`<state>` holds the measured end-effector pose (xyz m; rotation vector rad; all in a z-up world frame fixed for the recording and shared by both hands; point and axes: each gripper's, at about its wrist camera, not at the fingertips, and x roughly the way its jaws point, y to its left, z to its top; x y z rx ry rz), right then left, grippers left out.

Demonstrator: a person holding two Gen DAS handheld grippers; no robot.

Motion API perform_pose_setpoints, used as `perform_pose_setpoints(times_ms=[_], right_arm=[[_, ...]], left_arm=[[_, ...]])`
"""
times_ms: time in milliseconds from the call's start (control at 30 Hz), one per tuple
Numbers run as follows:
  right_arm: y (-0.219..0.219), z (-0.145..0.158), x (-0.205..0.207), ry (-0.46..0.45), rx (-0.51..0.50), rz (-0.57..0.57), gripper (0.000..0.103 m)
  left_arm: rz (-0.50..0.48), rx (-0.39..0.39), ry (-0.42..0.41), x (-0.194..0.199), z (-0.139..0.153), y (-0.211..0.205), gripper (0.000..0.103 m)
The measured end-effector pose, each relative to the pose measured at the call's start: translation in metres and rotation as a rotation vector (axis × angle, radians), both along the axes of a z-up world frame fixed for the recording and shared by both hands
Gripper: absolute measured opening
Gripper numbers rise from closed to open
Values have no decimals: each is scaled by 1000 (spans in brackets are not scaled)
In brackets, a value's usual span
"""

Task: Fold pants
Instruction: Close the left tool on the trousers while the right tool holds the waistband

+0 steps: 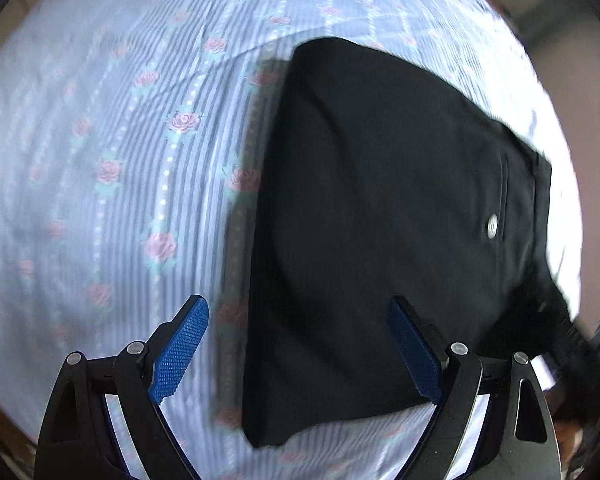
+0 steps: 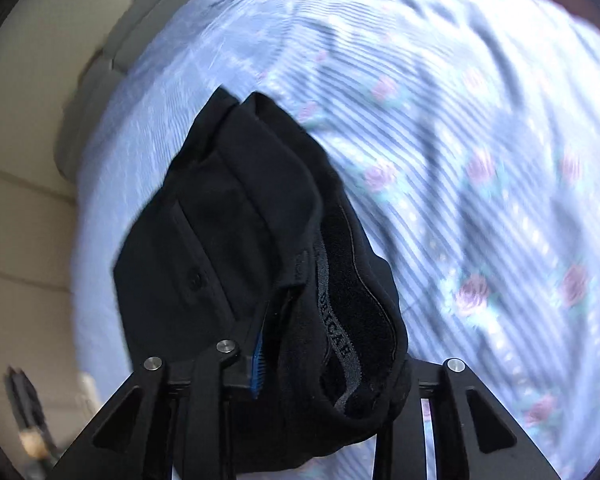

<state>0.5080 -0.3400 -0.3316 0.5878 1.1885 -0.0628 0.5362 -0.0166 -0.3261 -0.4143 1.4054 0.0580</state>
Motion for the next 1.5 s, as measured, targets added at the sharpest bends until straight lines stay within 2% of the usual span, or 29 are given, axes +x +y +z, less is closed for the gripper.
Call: perform_pose_setpoints(times_ms=[233, 333, 467, 533, 633, 667, 700, 800, 900, 967, 1033, 1100, 1233, 1300, 1367, 1500], right_arm=[[19, -3, 11, 52, -156, 89, 30], [27, -2, 14, 61, -214, 117, 30], [23, -8, 7, 63, -211, 119, 30], [23, -10, 8, 63, -216, 124, 30], [22, -10, 6, 64, -220, 120, 30], [22, -10, 7, 65, -218, 114, 30], [22, -10, 7, 65, -219, 111, 30], [29, -12, 13, 68, -224, 106, 30], [33, -15, 18, 68, -229, 109, 30], [39, -16, 22, 67, -257, 123, 31], [41, -16, 24, 70, -266, 122, 31], [41, -14, 24, 77, -263, 108, 31], [47, -4, 24, 75, -291, 138, 30], [49, 4, 22, 65, -296, 159, 29], [54, 17, 18, 33, -311, 185, 27], [66, 55, 4, -58, -340, 244, 25]], left_arm=[[132, -153, -12, 26, -26, 47, 90], [69, -186, -29, 38, -35, 48, 89], [-35, -199, -60, 46, -39, 41, 89], [-71, -213, -74, 47, -40, 42, 83], [-123, -270, -90, 47, -34, 40, 58], [-144, -314, -88, 48, -35, 36, 45], [-165, -355, -72, 51, -38, 32, 44], [-192, -399, -67, 60, -48, 30, 44], [-144, -470, -47, 70, -60, 32, 44], [-102, -489, -30, 72, -62, 34, 45], [-70, -486, -2, 74, -61, 34, 45], [-99, -461, 15, 79, -55, 24, 29], [-184, -310, 7, 86, -29, -1, 21], [-216, -236, -29, 83, -13, -11, 15], [-243, -192, -68, 78, 4, -19, 13], [-289, -211, -129, 65, 44, -30, 10]])
